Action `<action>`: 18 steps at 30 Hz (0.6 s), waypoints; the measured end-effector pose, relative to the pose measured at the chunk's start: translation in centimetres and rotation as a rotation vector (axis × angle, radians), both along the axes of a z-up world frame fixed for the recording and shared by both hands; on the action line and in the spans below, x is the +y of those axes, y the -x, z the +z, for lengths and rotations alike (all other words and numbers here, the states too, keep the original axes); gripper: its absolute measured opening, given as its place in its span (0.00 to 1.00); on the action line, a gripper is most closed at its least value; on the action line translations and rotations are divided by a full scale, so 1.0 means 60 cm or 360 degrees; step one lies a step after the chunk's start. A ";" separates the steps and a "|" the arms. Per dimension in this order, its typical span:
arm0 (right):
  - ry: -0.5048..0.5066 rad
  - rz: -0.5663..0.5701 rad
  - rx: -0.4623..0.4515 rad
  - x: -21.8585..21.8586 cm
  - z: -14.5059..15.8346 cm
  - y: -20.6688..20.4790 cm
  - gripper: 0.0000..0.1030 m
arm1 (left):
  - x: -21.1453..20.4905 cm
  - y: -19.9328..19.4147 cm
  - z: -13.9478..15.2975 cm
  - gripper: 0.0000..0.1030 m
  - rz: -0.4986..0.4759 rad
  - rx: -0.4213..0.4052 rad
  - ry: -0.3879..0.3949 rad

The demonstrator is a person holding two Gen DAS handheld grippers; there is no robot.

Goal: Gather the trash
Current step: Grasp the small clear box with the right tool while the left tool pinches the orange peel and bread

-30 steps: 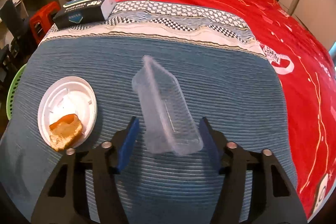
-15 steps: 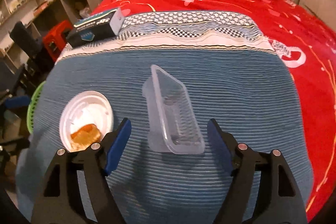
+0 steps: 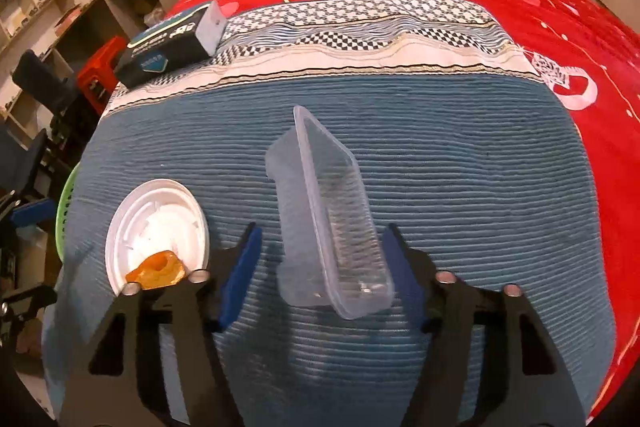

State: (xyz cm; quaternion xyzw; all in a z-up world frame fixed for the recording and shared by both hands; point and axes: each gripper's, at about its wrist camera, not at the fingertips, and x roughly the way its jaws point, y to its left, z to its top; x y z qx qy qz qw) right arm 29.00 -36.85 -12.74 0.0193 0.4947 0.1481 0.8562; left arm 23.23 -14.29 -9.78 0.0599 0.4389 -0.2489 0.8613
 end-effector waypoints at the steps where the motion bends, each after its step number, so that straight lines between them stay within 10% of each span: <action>1: 0.0014 -0.0018 0.0005 -0.001 -0.001 -0.001 0.49 | -0.005 0.000 -0.001 0.80 -0.0011 0.0002 0.0000; 18: -0.0224 -0.0115 -0.0101 -0.037 0.036 0.061 0.34 | -0.110 -0.038 -0.043 0.64 -0.0218 0.0089 -0.0058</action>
